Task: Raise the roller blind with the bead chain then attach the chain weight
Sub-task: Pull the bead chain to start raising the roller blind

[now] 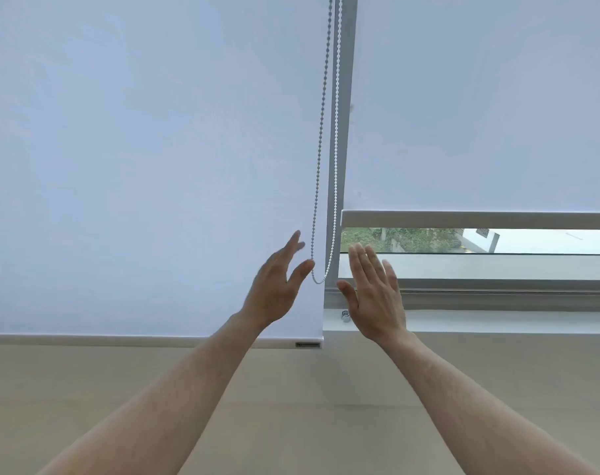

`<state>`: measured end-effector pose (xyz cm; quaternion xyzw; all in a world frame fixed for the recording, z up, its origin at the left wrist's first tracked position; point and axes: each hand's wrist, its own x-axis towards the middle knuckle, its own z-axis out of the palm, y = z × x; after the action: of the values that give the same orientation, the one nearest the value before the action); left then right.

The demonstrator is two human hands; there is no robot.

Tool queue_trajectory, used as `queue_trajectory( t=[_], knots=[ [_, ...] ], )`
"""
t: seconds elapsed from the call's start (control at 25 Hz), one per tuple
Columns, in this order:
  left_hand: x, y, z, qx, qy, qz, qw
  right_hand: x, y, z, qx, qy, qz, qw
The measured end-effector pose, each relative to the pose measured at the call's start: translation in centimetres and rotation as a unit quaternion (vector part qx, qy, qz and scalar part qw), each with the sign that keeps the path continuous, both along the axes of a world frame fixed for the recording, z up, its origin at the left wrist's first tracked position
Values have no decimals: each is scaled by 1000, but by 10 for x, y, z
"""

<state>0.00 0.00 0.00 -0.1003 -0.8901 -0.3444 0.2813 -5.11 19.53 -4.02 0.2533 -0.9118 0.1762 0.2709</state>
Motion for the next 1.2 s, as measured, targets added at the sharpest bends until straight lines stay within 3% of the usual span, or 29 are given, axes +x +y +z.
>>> queue_trajectory(
  t=[0.08,0.2,0.48,0.76,0.96,1.2],
  knots=[
    [-4,10,8,122,-21,-31,992,0,-3,3,-37,-8,29,999],
    [-9,24,22,172,4,-30,985,-1,-10,9,-113,-31,65,991],
    [-4,41,31,116,27,-59,991,5,-21,41,-315,-174,150,921],
    [-3,45,18,24,59,-52,997,0,-32,95,-401,-148,215,878],
    [-3,45,7,18,76,-47,996,8,-44,138,-439,-106,261,853],
    [0,48,-5,19,85,-45,995,12,-45,140,-446,-96,242,856]
  ],
)
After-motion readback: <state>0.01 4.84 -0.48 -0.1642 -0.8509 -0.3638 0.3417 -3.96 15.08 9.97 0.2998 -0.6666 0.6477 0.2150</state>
